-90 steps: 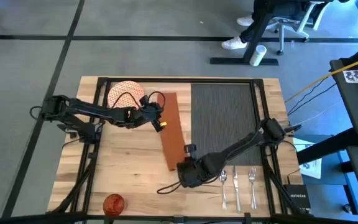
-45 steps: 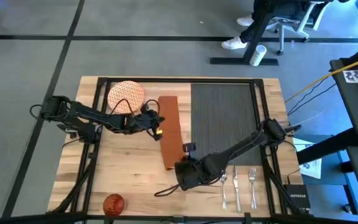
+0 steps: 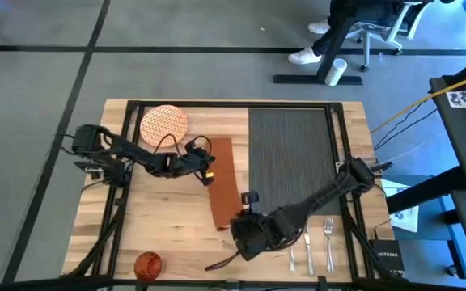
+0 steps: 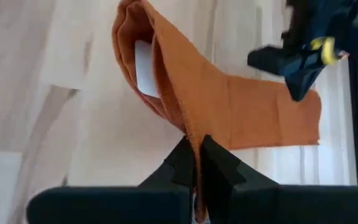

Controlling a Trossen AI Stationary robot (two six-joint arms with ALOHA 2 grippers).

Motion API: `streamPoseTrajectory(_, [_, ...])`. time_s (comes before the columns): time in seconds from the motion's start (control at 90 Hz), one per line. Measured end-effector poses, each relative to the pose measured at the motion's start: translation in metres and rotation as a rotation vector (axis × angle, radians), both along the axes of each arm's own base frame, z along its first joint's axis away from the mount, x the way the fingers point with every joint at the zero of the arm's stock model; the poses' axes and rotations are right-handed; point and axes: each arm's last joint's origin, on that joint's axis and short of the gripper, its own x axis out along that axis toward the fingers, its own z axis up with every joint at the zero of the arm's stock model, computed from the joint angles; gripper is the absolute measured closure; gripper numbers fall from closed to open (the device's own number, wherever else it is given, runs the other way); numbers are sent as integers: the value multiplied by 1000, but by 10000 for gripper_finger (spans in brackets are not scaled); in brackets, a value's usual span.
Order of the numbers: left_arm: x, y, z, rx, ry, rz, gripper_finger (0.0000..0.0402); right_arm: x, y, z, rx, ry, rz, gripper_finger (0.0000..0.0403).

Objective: Set table place
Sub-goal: Fold the orange table napkin

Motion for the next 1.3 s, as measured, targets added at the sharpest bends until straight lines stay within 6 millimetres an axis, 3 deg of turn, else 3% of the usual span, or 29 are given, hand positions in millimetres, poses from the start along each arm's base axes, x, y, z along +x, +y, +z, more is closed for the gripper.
streamPoseTrajectory(0.222, [0,12,-9,-4,22,46,402,-9,7,0,24,37,-17,403])
streamPoseTrajectory(0.422, [1,7,-10,-32,13,18,402,-10,5,1,26,47,-30,403])
streamPoseTrajectory(0.911, [2,-7,-17,-49,23,-19,402,21,-62,7,-86,60,-82,403])
streamPoseTrajectory(1.111, [2,-18,8,4,-54,-54,402,31,-88,10,-103,77,-86,403])
streamPoseTrajectory(1.3, [-6,-34,53,59,-204,-77,402,35,-111,21,-91,62,-80,403])
